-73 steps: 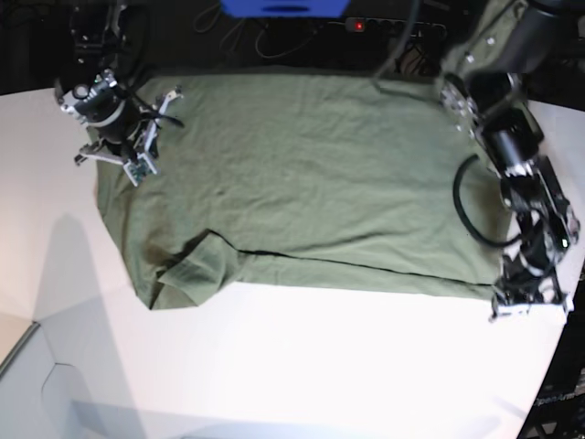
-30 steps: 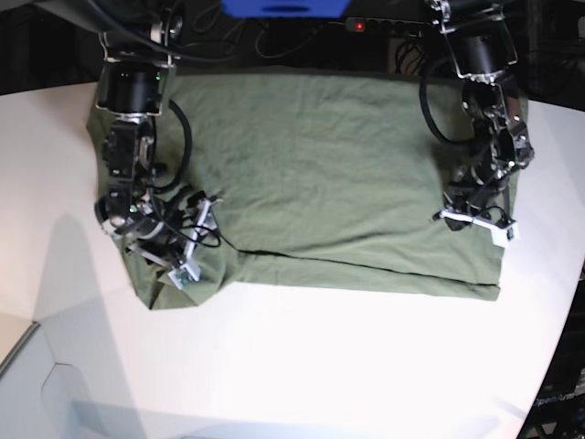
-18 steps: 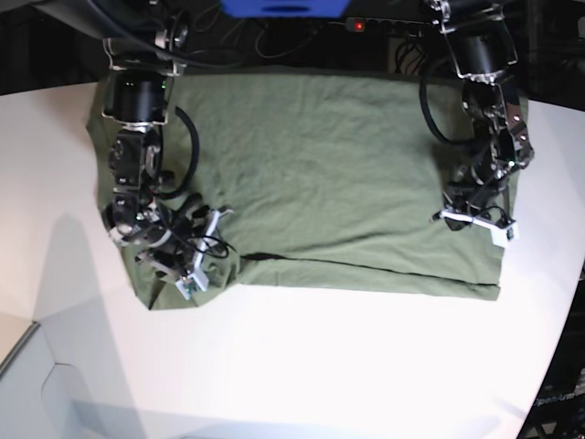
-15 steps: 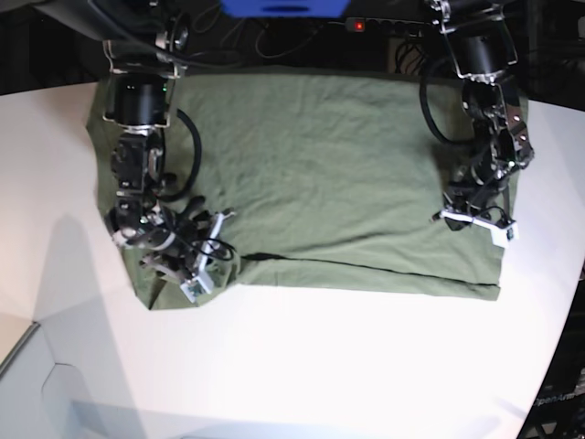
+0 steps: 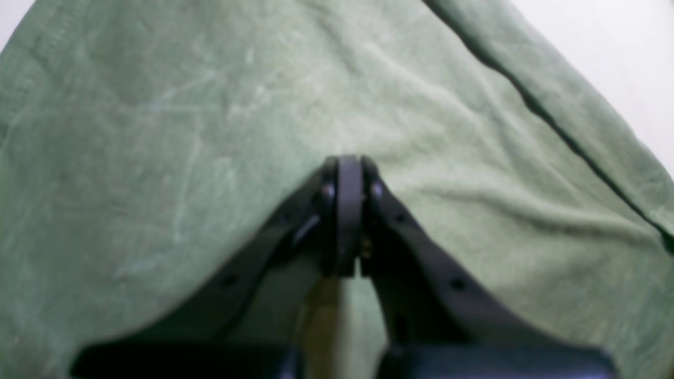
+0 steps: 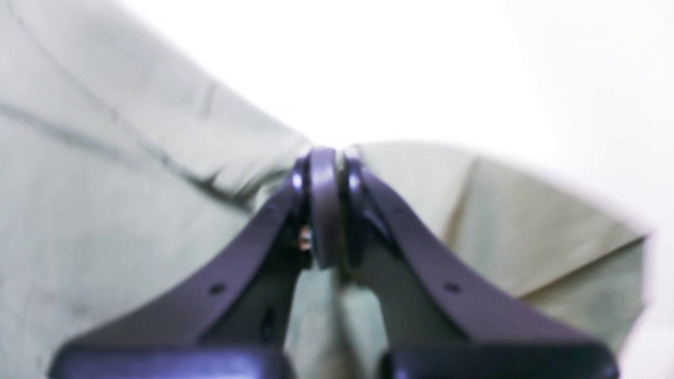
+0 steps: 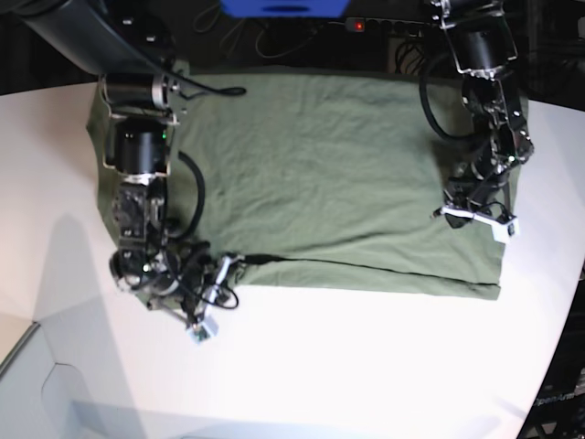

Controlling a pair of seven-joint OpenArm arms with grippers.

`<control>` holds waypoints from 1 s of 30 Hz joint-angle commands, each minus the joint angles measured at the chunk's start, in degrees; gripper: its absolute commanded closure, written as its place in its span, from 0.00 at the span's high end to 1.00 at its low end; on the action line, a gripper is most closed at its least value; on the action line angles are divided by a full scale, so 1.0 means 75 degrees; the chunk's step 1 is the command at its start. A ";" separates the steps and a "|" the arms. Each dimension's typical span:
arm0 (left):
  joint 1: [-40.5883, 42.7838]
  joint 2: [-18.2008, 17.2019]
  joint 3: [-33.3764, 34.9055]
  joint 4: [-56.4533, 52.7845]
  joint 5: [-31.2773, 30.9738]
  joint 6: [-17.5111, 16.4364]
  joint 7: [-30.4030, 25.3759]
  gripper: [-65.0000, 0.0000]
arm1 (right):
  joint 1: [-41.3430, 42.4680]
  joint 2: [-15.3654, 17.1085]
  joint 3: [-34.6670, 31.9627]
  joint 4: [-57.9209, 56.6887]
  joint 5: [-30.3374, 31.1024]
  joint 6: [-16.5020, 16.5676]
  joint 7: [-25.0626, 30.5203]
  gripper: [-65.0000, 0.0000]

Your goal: Layout the t-shirt on the table in an organized manner, then fold the t-shirt properly

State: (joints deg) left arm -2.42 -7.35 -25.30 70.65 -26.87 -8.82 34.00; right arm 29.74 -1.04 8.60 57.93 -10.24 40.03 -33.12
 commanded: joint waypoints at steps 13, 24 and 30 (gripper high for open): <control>-0.0012 -0.0080 0.0003 0.0068 0.0108 0.0068 0.0243 0.00 | 0.2406 0.0215 -0.0039 -0.0697 0.0129 -0.0004 0.0308 0.02; -0.0059 -0.0045 0.0003 0.0068 0.0108 0.0045 0.0232 0.00 | -0.0220 0.0238 -0.1715 0.1600 0.0129 -0.0004 -0.0126 0.40; -0.0082 -0.0068 0.0003 0.0068 0.0108 0.0045 0.0220 0.00 | -0.0923 0.0402 -0.1832 0.2831 0.0129 -0.0004 -0.0126 0.51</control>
State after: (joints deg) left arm -2.61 -7.46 -25.28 70.76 -26.65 -8.88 34.46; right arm 21.82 1.91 -5.06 78.43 -9.67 40.27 -34.72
